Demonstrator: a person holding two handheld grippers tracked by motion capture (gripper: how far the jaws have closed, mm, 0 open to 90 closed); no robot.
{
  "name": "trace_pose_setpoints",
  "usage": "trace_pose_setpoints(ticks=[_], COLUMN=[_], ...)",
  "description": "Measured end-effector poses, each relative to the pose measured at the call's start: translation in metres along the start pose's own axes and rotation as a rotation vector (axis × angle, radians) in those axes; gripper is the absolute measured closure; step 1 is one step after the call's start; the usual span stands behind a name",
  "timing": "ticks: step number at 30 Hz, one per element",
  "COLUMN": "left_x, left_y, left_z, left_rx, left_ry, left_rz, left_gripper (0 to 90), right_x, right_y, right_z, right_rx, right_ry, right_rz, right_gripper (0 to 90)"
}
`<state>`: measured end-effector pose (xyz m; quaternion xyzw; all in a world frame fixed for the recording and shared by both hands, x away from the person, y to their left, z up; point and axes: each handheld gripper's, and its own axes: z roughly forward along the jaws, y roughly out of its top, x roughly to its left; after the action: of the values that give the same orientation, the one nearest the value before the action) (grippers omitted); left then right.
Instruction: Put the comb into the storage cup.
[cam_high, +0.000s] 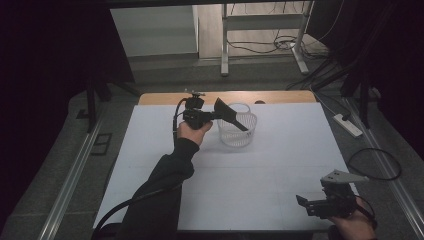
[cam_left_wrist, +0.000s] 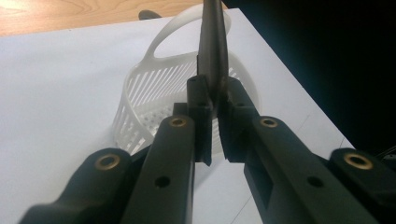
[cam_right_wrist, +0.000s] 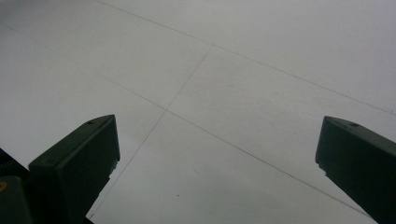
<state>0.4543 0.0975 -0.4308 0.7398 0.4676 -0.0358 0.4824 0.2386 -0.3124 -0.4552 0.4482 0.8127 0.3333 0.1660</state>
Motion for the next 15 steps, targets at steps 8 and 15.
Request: trace_pose_setpoints(ticks=[8,15], left_x=[0.008,0.022], left_y=[-0.007,-0.015], left_z=[0.001,0.001], left_rx=[-0.015,-0.024], left_ry=[0.018,0.015], left_rz=[-0.025,-0.073], left_gripper=[81.8,79.9], right_x=[0.0,0.0], right_y=[0.0,0.0], right_z=[0.0,0.001], right_rx=[0.002,0.005], right_ry=[-0.002,-0.003], right_rz=[0.002,0.005], right_gripper=[0.0,0.0])
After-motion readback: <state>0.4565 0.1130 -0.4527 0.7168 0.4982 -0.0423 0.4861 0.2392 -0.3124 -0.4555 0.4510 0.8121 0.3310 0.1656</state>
